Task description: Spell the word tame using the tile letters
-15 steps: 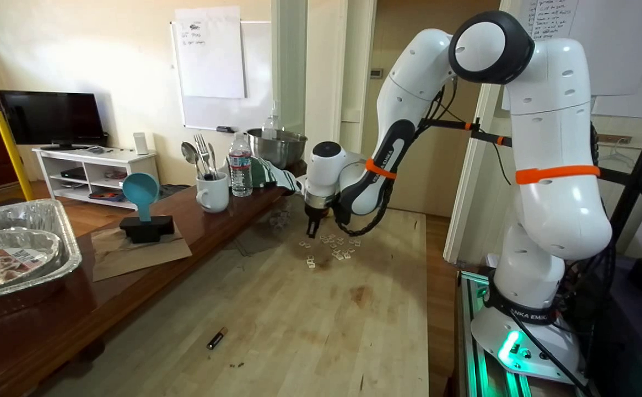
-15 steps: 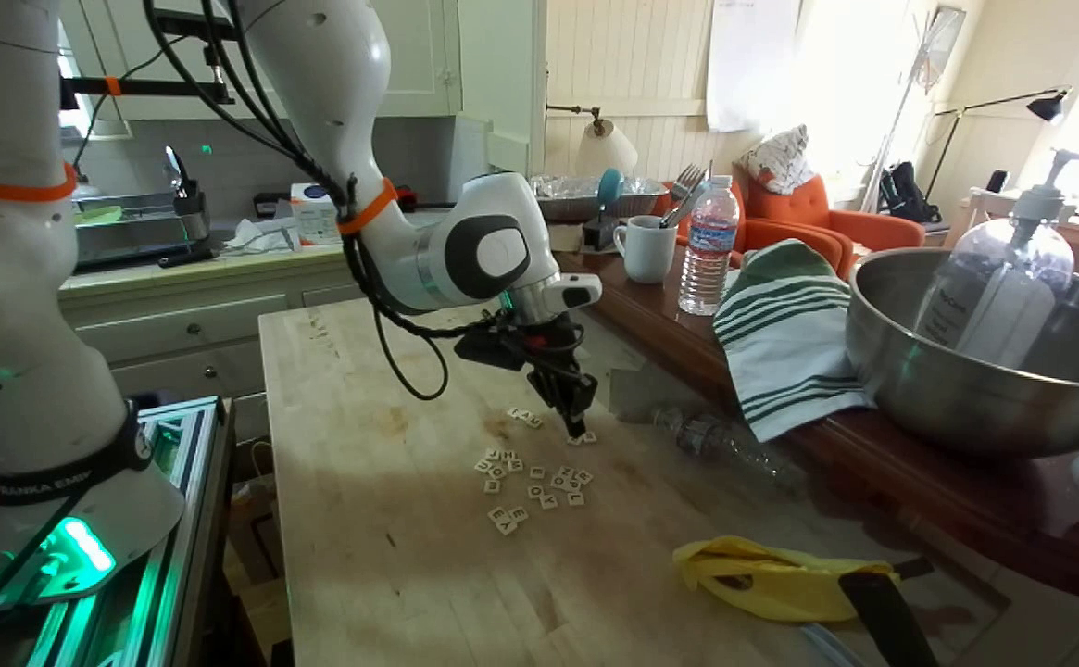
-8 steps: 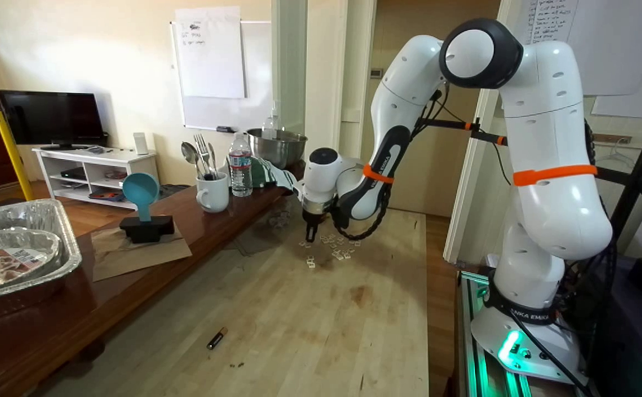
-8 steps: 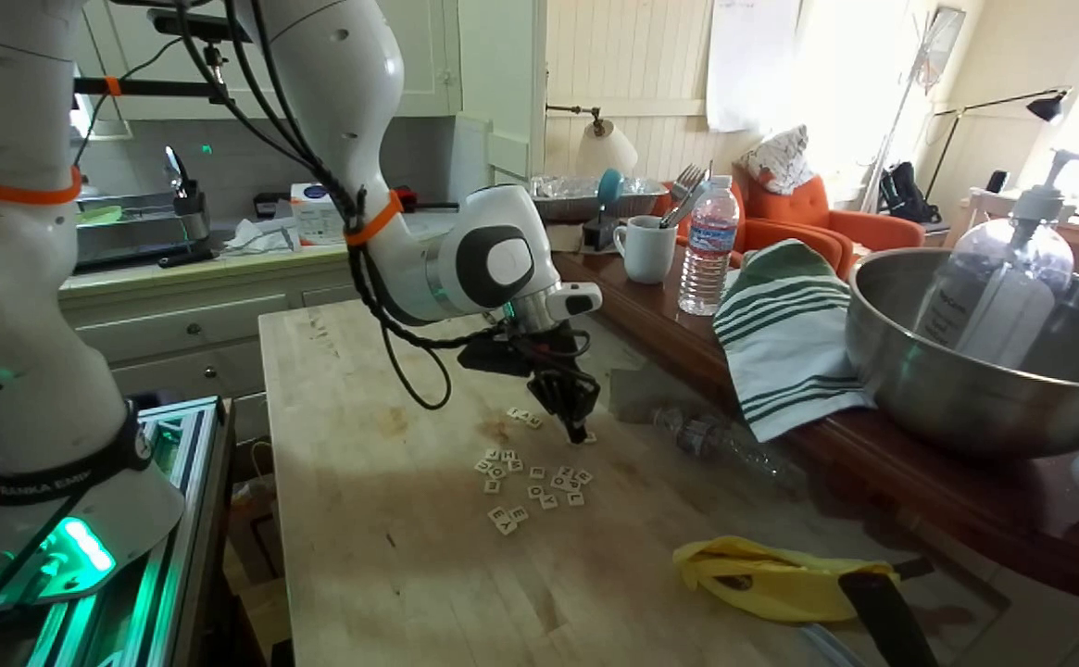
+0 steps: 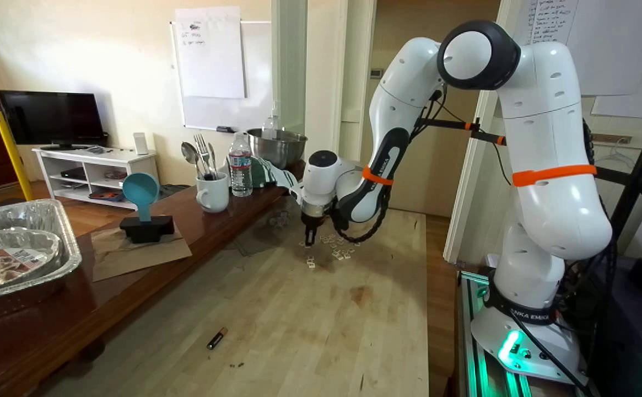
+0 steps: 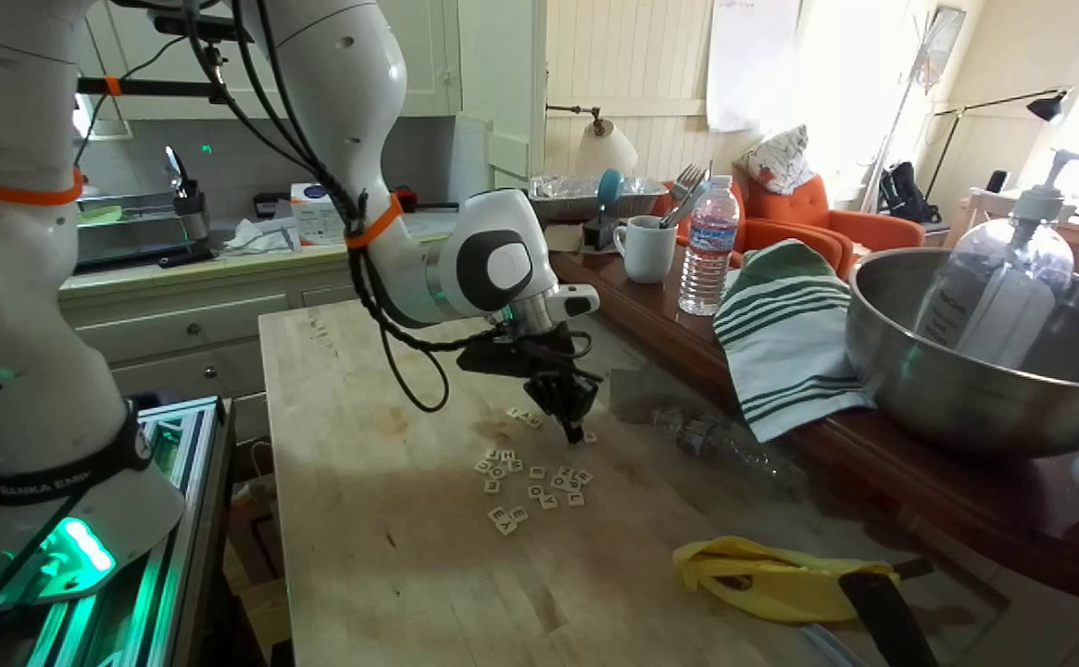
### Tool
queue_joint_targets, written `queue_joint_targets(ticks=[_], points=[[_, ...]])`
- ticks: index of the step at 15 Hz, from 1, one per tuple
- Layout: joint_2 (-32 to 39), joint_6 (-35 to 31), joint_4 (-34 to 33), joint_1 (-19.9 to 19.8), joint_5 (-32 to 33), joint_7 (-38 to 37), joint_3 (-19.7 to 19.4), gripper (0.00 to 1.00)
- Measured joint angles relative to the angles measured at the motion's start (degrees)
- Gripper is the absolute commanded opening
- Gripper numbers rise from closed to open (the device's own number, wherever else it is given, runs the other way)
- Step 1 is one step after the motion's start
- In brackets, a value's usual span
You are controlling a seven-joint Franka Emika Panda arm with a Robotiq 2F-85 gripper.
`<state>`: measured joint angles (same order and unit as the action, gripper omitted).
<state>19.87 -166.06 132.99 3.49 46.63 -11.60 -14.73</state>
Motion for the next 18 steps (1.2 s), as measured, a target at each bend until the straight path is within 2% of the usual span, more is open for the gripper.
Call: queue_joint_targets(ticks=[3,7,10,18], points=[[-0.1,0.0,0.0,-1.3,-1.9,3.0,1.5,0.0],[-0.8,0.0,0.8,-3.9,-9.2,9.5,5.3,0.0],[-1.1,0.5,1.1,-4.2,-13.0,12.3,6.2,0.0],[-2.6,7.4,1.4,-2.7,-14.3,12.9,6.3,0.0]])
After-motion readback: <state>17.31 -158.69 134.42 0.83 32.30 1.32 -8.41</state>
